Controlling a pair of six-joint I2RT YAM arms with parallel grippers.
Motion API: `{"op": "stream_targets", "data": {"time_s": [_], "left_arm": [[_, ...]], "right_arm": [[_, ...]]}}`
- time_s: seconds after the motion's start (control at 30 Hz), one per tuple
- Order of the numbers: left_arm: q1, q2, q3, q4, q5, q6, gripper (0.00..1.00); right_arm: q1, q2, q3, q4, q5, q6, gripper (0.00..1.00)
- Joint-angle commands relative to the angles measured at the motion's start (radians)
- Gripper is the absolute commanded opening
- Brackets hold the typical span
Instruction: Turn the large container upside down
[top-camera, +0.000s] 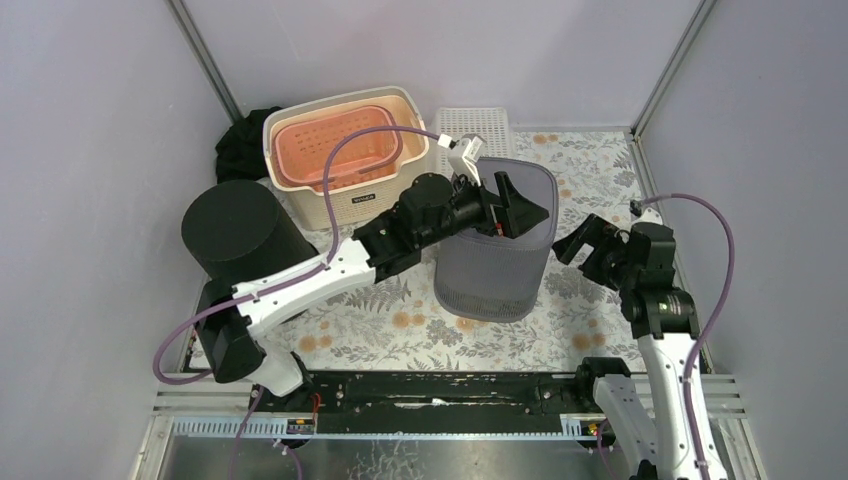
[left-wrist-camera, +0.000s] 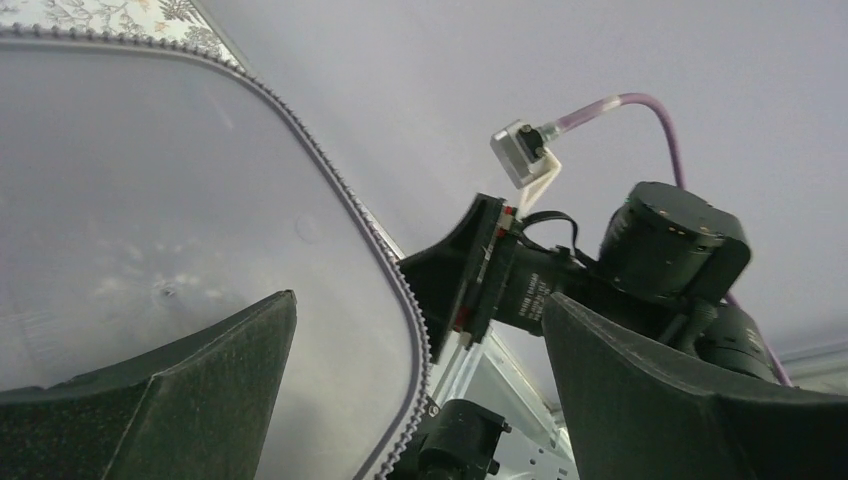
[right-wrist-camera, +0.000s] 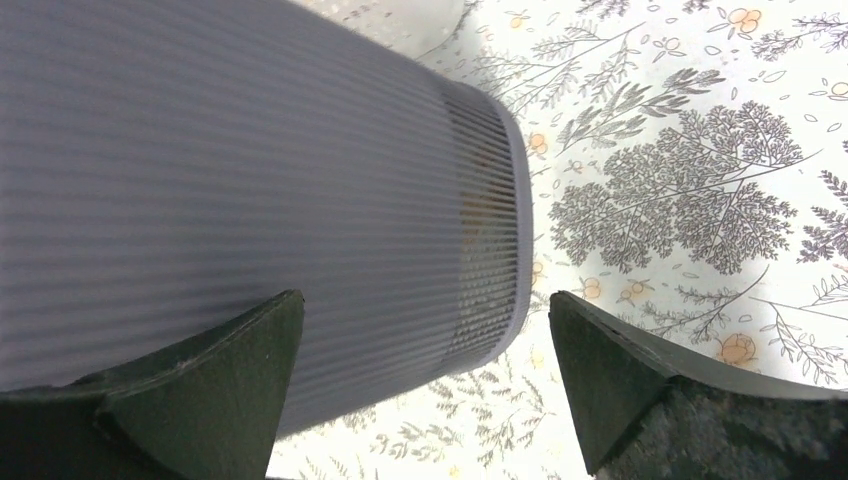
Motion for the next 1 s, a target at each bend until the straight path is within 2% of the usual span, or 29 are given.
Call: {"op": "stream_targets", "data": {"time_s": [0.0,0.07,0.2,0.4,0.5,0.63,0.73,0.87,0.97], "left_arm": [[-0.003,-0.07,0.12,-0.093,0.066,0.102,1.0],[-0.004,-0.128,0.158,-0.192,0.072,0.142,1.0],[-0.004,-0.306,0.146,-0.407,-0.08,0.179,1.0],[-0.003,-0.558,-0.047,-0.666,-0.351,0.136,1.0],[-0.003,-0.593,-0.203,-0.714,-0.366,0.091,1.0],[-0.002,-0.568,-0.381,-0.714,-0.422,0.057,1.0],[-0.003,-0.518,-0.473,-0.632,-0.438,0.071,0.99],[-0.004,-0.395,-0.52,-0.489,-0.433,0.139,0.98],[-0.003,-0.27,-0.501,-0.355,-0.411,0.193,0.99]], "right_arm": [[0.004,-0.083,0.12,-0.188,-0.136,-0.072,0.99],[0.004,-0.127,0.173,-0.259,-0.184,-0.088,1.0],[0.004,-0.152,0.287,-0.408,-0.252,-0.146,0.99],[0.004,-0.178,0.267,-0.407,-0.275,-0.129,1.0],[0.003,-0.18,0.226,-0.358,-0.294,-0.103,1.0],[0.003,-0.182,0.186,-0.308,-0.302,-0.076,0.99],[0.004,-0.193,0.16,-0.291,-0.295,-0.062,0.99],[0.004,-0.206,0.134,-0.27,-0.295,-0.043,0.99],[0.004,-0.22,0.118,-0.259,-0.276,-0.033,0.99]]}}
